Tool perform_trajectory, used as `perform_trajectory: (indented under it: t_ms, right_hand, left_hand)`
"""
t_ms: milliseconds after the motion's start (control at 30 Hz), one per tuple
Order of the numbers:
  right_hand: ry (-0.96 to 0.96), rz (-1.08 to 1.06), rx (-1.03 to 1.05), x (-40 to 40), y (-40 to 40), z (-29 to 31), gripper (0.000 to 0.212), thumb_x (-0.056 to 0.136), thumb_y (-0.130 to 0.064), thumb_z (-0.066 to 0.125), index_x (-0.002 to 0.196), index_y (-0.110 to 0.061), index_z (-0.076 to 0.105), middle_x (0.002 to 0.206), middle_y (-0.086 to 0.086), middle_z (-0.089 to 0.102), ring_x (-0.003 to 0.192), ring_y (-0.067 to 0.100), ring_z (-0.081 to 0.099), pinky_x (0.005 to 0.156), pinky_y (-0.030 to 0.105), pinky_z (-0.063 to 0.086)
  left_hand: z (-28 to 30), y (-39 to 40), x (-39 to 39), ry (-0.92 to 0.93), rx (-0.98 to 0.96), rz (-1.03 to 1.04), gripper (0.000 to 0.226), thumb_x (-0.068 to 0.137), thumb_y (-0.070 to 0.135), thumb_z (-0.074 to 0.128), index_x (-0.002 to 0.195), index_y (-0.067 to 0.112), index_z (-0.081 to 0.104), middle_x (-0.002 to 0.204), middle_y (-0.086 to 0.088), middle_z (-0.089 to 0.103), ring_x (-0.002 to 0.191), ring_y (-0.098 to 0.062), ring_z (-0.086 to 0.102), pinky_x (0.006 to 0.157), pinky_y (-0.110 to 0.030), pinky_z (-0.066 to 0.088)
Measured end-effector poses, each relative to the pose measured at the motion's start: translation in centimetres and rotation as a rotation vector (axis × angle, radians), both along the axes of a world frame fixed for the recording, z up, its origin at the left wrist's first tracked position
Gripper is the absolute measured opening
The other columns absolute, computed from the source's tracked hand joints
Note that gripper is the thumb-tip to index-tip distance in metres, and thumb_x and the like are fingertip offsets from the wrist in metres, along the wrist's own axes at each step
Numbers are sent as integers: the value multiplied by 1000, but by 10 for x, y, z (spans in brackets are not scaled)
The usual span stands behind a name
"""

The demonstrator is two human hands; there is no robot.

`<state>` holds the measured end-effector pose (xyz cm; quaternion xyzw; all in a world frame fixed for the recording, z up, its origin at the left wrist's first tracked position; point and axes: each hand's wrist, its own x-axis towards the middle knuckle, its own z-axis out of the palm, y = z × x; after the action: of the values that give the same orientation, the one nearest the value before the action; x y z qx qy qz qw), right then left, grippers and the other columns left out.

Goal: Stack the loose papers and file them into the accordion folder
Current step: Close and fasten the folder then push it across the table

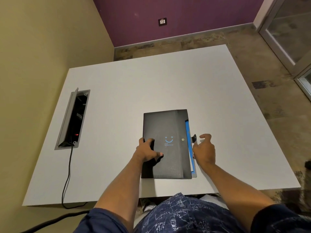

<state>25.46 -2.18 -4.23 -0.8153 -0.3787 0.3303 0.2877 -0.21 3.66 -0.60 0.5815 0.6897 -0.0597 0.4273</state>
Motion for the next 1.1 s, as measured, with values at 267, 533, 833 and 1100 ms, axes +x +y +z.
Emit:
perform_trajectory:
  t_ms: [267, 533, 833, 1100]
  right_hand:
    - [60, 101, -42, -4, -9, -7, 19, 98, -6, 60, 116, -8, 66, 104, 14, 75, 95, 34, 72, 87, 42, 62]
    - [119, 69, -101, -5, 0, -9, 24, 94, -2, 65, 114, -4, 79, 116, 16, 78, 106, 34, 73, 97, 37, 58]
    - [261, 71, -145, -5, -1, -9, 19, 93, 7, 66, 89, -4, 81, 92, 17, 78, 76, 31, 76, 85, 49, 66]
    - [-49, 6, 109, 7, -4, 1, 35, 85, -18, 85, 108, -16, 59, 105, 0, 59, 85, 22, 61, 71, 37, 56]
  left_hand:
    - [-2, 0, -1, -89, 1, 85, 97, 73, 49, 88, 155, 21, 43, 167, -10, 12, 149, -34, 36, 121, -44, 36]
    - [-2, -2, -6, -208, 69, 236, 85, 76, 41, 89, 144, 6, 54, 154, -9, 42, 134, -28, 52, 106, -30, 42]
    - [-2, -1, -6, -255, 85, 319, 83, 75, 41, 89, 141, 3, 56, 147, -11, 54, 133, -29, 55, 112, -41, 46]
    - [-1, -1, 0, -196, 52, 224, 87, 75, 43, 89, 145, 7, 53, 158, -11, 40, 138, -29, 50, 113, -37, 42]
